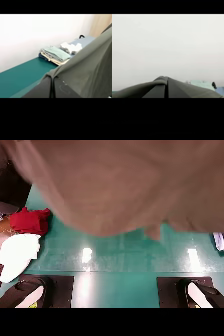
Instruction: Fold the shirts.
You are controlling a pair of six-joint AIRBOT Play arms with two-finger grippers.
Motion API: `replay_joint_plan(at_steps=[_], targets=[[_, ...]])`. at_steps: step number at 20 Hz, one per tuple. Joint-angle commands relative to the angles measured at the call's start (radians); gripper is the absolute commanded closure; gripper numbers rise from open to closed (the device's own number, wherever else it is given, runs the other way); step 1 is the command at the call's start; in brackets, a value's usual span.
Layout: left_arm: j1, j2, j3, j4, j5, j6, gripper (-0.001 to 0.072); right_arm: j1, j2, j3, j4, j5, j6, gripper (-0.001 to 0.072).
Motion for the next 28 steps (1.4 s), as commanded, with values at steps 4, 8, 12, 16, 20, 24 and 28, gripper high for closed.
replay_joint_plan(at_steps=[4, 8, 12, 16, 20, 24, 28], targets=[[0.001, -0.108, -0.266, 0.110, -0.097, -0.051, 0.0683, 0.208, -0.276, 0.003, -0.011, 0.218, -0.004, 0.0696], [0.001, -0.289, -0.528, 0.261, -0.062, -0.089, 0.0683, 0.301, -0.571, 0.003, -0.039, 0.340, -0.005, 0.0695], [0.001, -0.531, -0.603, 0.270, 0.112, -0.060, 0.0682, 0.303, -0.806, 0.003, -0.038, 0.251, -0.004, 0.0695], [0.001, -0.648, -0.603, 0.270, 0.300, -0.061, 0.0682, 0.303, -0.917, 0.003, -0.038, 0.117, -0.004, 0.0693], [0.010, -0.650, -0.569, 0.274, 0.301, -0.069, 0.0157, 0.295, -0.916, 0.004, -0.029, 0.015, -0.004, 0.0310], [0.118, -0.645, -0.420, 0.275, -0.008, -0.067, 0.0158, 0.249, -0.848, -0.001, -0.028, 0.206, -0.006, 0.0266], [0.217, -0.561, -0.461, 0.286, -0.206, -0.040, 0.0158, 0.194, -0.694, -0.207, 0.133, 0.402, -0.119, 0.0268]])
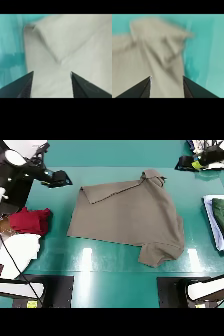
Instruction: Fold the shirts.
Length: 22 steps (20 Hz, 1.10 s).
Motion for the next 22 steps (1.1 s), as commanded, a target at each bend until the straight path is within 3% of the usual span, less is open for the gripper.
replay_joint_plan(at_steps=[1, 2, 3, 6, 10, 20, 22], targets=[[0.072, 0.082, -0.072, 0.011, -0.171, 0.029, 0.0158, -0.045, 0.129, -0.184, 0.167, 0.175, -0.088, 0.0309], [0.072, 0.116, -0.150, 0.018, -0.183, 0.049, 0.0158, -0.054, 0.175, -0.262, 0.225, 0.198, -0.106, 0.0437], [0.072, 0.148, -0.234, 0.018, -0.191, 0.067, 0.0158, -0.061, 0.214, -0.331, 0.267, 0.208, -0.124, 0.0517], [0.072, 0.218, -0.523, 0.019, -0.166, 0.114, 0.0158, -0.064, 0.335, -0.509, 0.313, 0.208, -0.146, 0.0520], [0.072, 0.222, -0.716, 0.023, -0.066, 0.136, 0.0158, -0.066, 0.470, -0.654, 0.313, 0.180, -0.146, 0.0520], [-0.009, 0.221, -0.766, -0.035, 0.024, 0.179, 0.0172, -0.079, 0.681, -0.839, 0.312, 0.081, -0.146, 0.0520], [-0.010, 0.221, -0.764, -0.037, 0.036, 0.152, 0.0540, -0.116, 0.705, -0.874, 0.311, 0.084, -0.145, 0.0519]])
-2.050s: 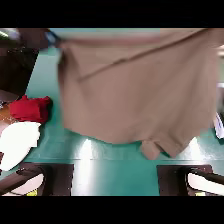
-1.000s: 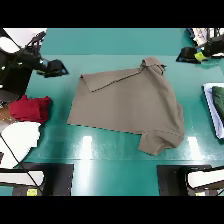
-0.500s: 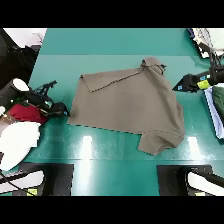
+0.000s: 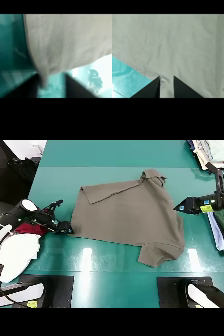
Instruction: Fold the shirts.
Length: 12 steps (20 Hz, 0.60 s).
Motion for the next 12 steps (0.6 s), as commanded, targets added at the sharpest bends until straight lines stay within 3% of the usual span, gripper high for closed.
replay_joint_plan(at_steps=[1, 6, 8, 12], targets=[[-0.019, 0.001, 0.002, -0.008, 0.019, -0.016, 0.0678, -0.061, 0.055, -0.070, -0.002, -0.011, 0.001, 0.0519], [-0.020, 0.030, 0.123, -0.010, -0.006, -0.029, 0.0683, -0.317, 0.149, -0.317, -0.113, -0.004, 0.005, 0.0498], [-0.020, 0.049, 0.168, -0.046, -0.006, -0.029, 0.0682, -0.437, 0.143, -0.422, -0.135, 0.032, 0.021, 0.0259], [-0.020, 0.053, 0.188, -0.111, -0.005, -0.028, 0.0682, -0.565, 0.059, -0.556, -0.132, 0.056, 0.023, 0.0257]])
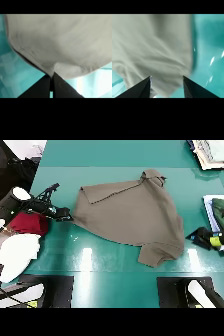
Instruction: Fold the shirts.
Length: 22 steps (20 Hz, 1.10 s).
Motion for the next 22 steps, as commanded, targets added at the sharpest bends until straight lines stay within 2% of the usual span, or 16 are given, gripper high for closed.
replay_joint_plan(at_steps=[1, 6, 8, 10, 12, 13, 16, 18, 22], targets=[[0.000, 0.007, 0.024, -0.040, -0.003, -0.001, 0.0683, -0.106, -0.056, -0.116, -0.016, 0.009, 0.006, 0.0257], [0.000, 0.007, 0.024, -0.040, -0.002, -0.001, 0.0682, -0.085, -0.130, -0.144, -0.013, -0.055, 0.006, 0.0269], [0.000, 0.007, 0.024, -0.040, -0.002, -0.001, 0.0682, -0.039, -0.150, -0.144, -0.012, -0.089, 0.006, 0.0350], [0.000, 0.007, 0.024, -0.041, -0.002, -0.001, 0.0682, 0.026, -0.167, -0.144, -0.013, -0.129, 0.006, 0.0364], [0.000, 0.007, 0.024, -0.040, -0.003, -0.001, 0.0682, 0.087, -0.175, -0.130, -0.015, -0.161, 0.005, 0.0624], [0.000, 0.008, 0.026, -0.040, -0.003, -0.001, 0.0682, 0.108, -0.171, -0.110, -0.014, -0.167, 0.005, 0.0693], [0.012, 0.031, 0.115, -0.044, -0.036, -0.004, 0.0682, 0.150, -0.092, 0.032, 0.001, -0.152, 0.006, 0.0694], [0.032, 0.072, 0.262, -0.065, -0.047, -0.026, 0.0683, 0.154, -0.003, 0.191, 0.067, -0.186, 0.013, 0.0694], [0.053, 0.159, 0.640, -0.121, -0.003, -0.032, 0.0682, 0.153, 0.111, 0.564, 0.174, -0.383, 0.022, 0.0694]])
